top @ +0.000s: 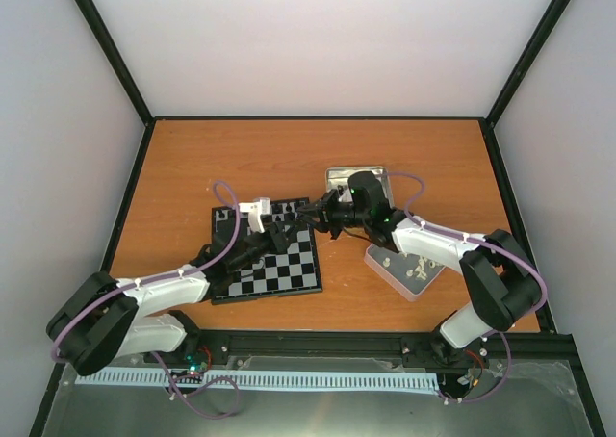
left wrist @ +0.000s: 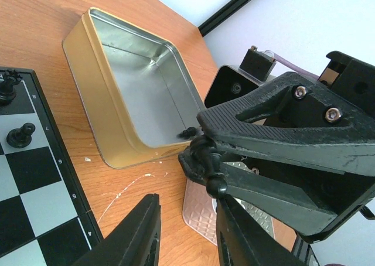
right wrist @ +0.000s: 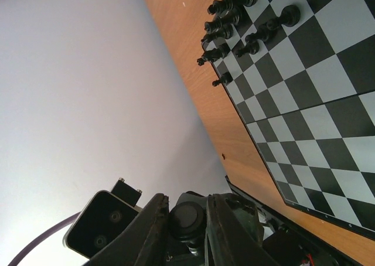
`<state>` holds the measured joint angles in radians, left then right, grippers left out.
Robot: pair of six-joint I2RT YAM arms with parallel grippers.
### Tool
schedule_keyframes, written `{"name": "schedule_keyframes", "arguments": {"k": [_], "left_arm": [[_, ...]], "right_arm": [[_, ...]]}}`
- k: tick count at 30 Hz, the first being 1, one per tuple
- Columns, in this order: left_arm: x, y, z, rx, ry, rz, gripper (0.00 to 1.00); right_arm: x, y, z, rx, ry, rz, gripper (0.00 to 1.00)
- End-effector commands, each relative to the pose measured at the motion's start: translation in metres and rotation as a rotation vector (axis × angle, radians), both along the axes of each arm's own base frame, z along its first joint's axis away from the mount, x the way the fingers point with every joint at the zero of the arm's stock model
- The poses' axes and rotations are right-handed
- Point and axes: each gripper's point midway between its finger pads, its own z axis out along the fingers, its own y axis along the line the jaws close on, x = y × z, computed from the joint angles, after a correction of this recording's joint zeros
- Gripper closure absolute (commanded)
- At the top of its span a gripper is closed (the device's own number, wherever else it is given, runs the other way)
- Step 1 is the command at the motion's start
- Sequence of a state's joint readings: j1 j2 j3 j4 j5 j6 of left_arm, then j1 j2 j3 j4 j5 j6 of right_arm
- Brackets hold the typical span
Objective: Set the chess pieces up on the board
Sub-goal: Place the chess piece on the chessboard.
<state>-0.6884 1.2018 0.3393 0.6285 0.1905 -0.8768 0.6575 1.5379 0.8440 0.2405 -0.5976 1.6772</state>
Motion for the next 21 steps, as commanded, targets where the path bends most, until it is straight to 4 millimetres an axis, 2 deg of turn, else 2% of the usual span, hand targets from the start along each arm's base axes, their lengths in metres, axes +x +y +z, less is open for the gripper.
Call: {"name": "schedule_keyframes", "arguments": {"k": [1,8,17,21], "left_arm": [[0.005,-0.007,0.021,-0.037,-0.074,-0.004,0.73],[0.001,-0.003,0.027,-0.037,-0.103,-0.002,0.77],[-0.010,0.002,0.027,-0.059,-0.112,-0.020,0.72],[-0.009,0.003,0.023,-0.043,-0.101,-0.014,0.68]], "right_arm": [[-0.013,0.007,-0.002,0.015,0.012,0.050,0.82],[-0.021,0.002,-0.017,-0.009,0.041,0.057,0.82],[-0.017,0.004,-0.014,0.006,0.035,0.048,0.82],[-0.016,0.006,-0.010,0.019,0.029,0.051,0.82]]}}
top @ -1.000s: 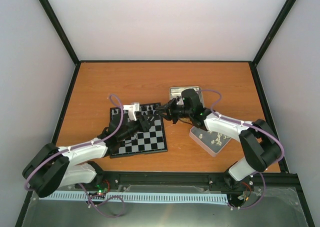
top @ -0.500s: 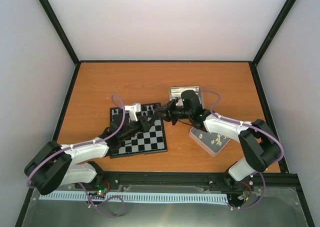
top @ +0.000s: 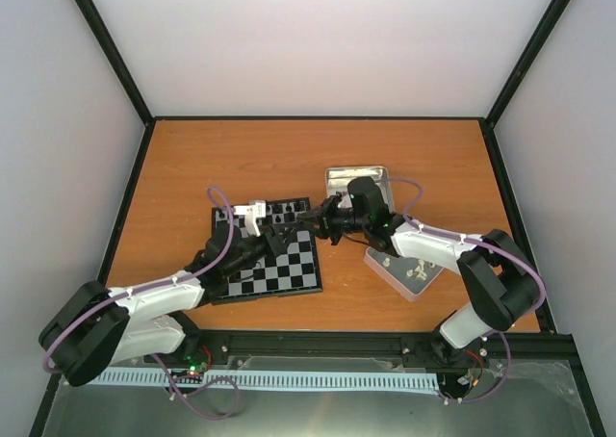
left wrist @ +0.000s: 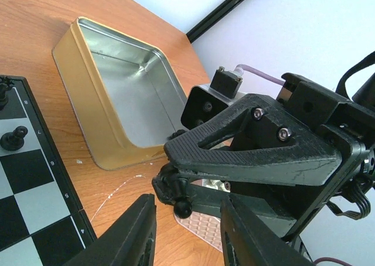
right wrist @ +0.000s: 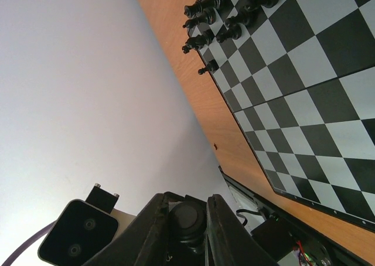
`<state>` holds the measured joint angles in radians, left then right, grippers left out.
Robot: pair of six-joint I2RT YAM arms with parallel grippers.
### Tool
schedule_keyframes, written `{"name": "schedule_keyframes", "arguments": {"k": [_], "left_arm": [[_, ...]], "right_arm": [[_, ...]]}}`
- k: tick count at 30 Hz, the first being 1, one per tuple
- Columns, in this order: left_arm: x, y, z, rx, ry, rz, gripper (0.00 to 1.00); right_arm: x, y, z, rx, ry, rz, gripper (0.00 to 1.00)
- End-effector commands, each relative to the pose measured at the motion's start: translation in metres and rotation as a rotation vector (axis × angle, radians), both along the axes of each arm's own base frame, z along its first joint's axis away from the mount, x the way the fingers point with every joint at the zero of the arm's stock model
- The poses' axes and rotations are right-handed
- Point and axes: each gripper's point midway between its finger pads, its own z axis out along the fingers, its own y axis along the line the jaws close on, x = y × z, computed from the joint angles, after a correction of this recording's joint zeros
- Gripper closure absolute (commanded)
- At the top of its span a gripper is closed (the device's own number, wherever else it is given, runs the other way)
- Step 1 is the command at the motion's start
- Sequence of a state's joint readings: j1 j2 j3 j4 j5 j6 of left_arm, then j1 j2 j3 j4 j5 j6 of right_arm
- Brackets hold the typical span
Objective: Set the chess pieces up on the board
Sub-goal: Place the chess piece on the chessboard.
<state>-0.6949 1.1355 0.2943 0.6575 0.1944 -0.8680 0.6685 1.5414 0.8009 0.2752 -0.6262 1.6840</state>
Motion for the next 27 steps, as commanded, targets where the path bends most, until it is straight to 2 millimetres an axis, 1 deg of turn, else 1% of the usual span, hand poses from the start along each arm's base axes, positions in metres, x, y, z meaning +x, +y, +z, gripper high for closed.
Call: {"name": "schedule_keyframes", "arguments": {"k": [1,4,7,9,19,23,27], "left_arm": [[0.001,-0.003,0.013,-0.016,-0.054,-0.007,0.68],[0.001,-0.007,0.014,-0.026,-0.052,-0.026,0.69],[0.001,-0.010,0.016,-0.031,-0.059,-0.039,0.74],[0.002,-0.011,0.016,-0.031,-0.059,-0.040,0.75],[0.007,-0.008,0.028,-0.026,-0.104,-0.010,0.80],[0.008,-0.011,0.024,-0.017,-0.096,-0.020,0.83],[0.008,-0.010,0.017,-0.006,-0.075,-0.016,0.82]], "right_arm": [[-0.003,0.005,0.002,0.017,0.006,0.017,0.82],[-0.002,0.006,0.004,0.026,0.006,0.015,0.82],[-0.002,0.007,0.005,0.031,0.010,0.018,0.82],[-0.002,0.007,0.005,0.035,0.011,0.019,0.82],[-0.007,0.008,-0.002,0.033,0.032,0.036,0.82],[-0.006,0.009,0.000,0.042,0.029,0.043,0.82],[-0.006,0.010,0.000,0.048,0.026,0.046,0.82]]}}
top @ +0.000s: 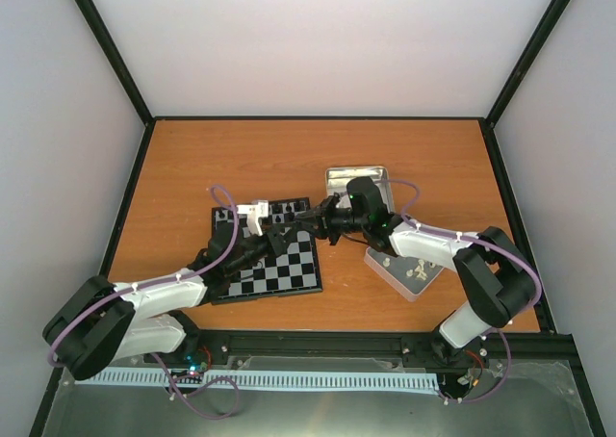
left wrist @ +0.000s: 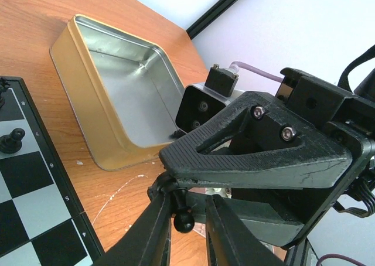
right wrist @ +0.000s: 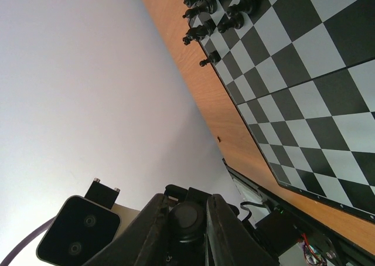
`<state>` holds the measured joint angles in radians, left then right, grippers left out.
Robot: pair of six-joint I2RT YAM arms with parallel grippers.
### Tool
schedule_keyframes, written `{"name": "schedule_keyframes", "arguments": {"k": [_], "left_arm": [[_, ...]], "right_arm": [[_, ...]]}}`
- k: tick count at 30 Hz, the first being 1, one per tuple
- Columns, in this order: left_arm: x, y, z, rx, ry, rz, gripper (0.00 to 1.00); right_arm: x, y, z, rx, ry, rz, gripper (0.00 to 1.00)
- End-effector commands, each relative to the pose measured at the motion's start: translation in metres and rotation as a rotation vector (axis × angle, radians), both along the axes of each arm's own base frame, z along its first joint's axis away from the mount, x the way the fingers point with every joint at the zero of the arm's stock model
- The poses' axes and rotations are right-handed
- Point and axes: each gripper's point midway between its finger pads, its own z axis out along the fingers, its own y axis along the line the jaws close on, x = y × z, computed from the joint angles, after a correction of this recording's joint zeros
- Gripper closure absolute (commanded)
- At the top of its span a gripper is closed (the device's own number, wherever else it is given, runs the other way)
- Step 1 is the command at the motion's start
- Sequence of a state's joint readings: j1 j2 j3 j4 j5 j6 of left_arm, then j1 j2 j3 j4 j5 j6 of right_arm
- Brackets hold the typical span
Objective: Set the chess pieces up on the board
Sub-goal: Place the chess piece on the chessboard.
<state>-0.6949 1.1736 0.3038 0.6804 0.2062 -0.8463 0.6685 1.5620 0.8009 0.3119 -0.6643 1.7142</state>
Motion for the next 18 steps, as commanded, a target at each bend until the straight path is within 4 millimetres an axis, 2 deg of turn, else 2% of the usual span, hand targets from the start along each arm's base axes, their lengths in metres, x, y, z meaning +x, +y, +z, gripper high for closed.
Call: {"name": "schedule_keyframes", "arguments": {"k": [1,7,11,13,15,18], "left_arm": [[0.006,-0.006,0.020,-0.021,-0.067,-0.001,0.82],[0.011,-0.006,0.027,-0.008,-0.083,0.014,0.93],[0.016,-0.003,0.022,0.034,-0.050,0.044,0.99],[0.016,-0.001,0.020,0.065,-0.021,0.053,0.99],[0.013,0.001,0.009,0.120,0.030,0.045,0.99],[0.003,0.008,-0.008,0.218,0.135,0.031,0.99]], "right_arm": [[-0.004,0.006,0.000,0.023,-0.001,0.026,0.81],[-0.007,0.007,-0.002,0.024,0.001,0.043,0.82],[-0.010,0.005,-0.006,0.006,0.000,0.046,0.81],[-0.010,0.002,-0.010,-0.019,-0.013,0.045,0.75],[-0.009,0.000,-0.012,-0.036,-0.023,0.043,0.67],[-0.003,-0.002,-0.012,-0.067,-0.085,0.043,0.50]]}}
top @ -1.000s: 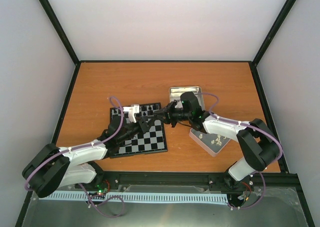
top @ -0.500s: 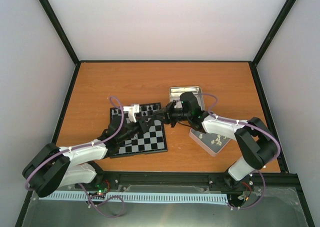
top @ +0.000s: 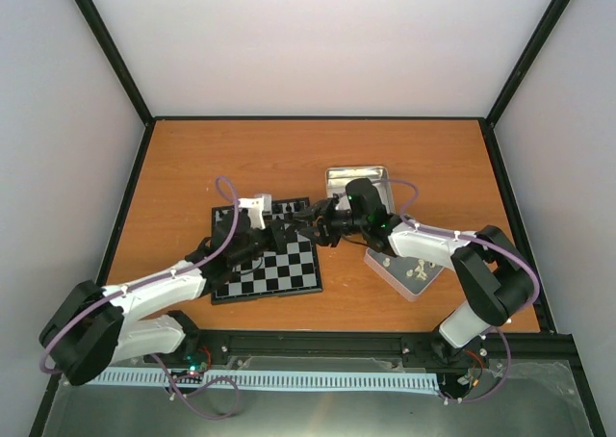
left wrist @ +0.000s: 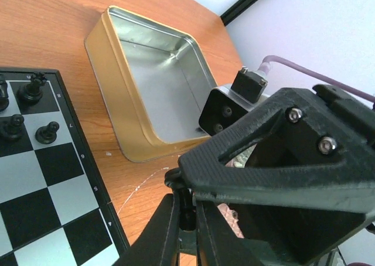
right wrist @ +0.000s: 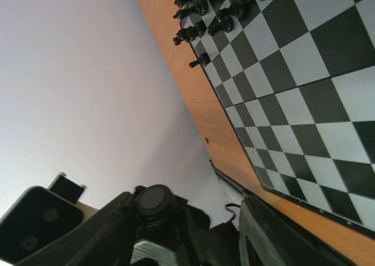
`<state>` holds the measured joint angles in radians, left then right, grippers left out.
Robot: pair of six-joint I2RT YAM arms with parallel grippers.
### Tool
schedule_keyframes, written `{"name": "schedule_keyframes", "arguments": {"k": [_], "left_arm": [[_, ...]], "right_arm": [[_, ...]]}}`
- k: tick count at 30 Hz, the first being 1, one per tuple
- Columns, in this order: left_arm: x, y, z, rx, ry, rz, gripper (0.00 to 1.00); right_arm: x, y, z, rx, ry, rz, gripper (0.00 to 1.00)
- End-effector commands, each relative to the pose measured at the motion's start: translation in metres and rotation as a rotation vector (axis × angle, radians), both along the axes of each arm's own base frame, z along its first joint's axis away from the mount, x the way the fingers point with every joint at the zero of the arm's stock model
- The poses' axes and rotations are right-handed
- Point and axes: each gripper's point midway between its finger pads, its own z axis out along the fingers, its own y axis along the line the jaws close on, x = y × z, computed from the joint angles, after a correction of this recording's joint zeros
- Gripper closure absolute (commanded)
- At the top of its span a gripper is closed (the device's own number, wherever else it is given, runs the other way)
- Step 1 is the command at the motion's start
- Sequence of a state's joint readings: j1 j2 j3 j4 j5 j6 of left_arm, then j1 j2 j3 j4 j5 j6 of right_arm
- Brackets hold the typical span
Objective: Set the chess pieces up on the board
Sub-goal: Place the chess piece on the chessboard.
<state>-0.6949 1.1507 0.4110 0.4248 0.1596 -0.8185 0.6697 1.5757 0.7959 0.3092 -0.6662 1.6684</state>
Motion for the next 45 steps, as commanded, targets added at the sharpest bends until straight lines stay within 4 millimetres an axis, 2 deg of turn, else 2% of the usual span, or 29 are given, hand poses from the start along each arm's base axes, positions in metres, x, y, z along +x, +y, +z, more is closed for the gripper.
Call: {"name": "schedule_keyframes", "arguments": {"k": [1,5,9,13,18,21,29,36,41,45], "left_arm": [[-0.011,0.009,-0.010,0.149,0.109,-0.012,0.99],[-0.038,0.033,-0.043,0.344,0.318,-0.058,0.99],[-0.052,0.068,-0.057,0.463,0.461,-0.061,0.99],[-0.045,0.098,-0.056,0.550,0.529,-0.027,0.99],[-0.022,0.121,-0.068,0.647,0.604,-0.019,0.99],[-0.002,0.143,-0.075,0.764,0.628,0.042,0.99],[0.026,0.161,-0.083,0.834,0.688,0.052,0.99],[0.049,0.155,-0.090,0.838,0.716,-0.003,0.98],[0.061,0.150,-0.096,0.850,0.733,-0.033,0.98],[0.067,0.155,-0.097,0.888,0.735,-0.019,0.98]], "right_arm": [[0.001,-0.003,-0.004,-0.060,-0.088,0.023,0.46],[0.013,-0.019,-0.005,-0.145,-0.188,-0.006,0.40],[0.023,-0.043,-0.008,-0.248,-0.272,-0.045,0.38],[0.027,-0.058,-0.005,-0.306,-0.338,-0.060,0.38],[0.027,-0.069,0.000,-0.370,-0.420,-0.055,0.38],[0.027,-0.076,0.008,-0.410,-0.482,-0.052,0.38],[0.032,-0.101,0.028,-0.545,-0.632,-0.086,0.38],[0.032,-0.121,0.030,-0.649,-0.683,-0.112,0.38],[0.031,-0.124,0.032,-0.649,-0.691,-0.127,0.38],[0.031,-0.124,0.034,-0.650,-0.695,-0.127,0.38]]}}
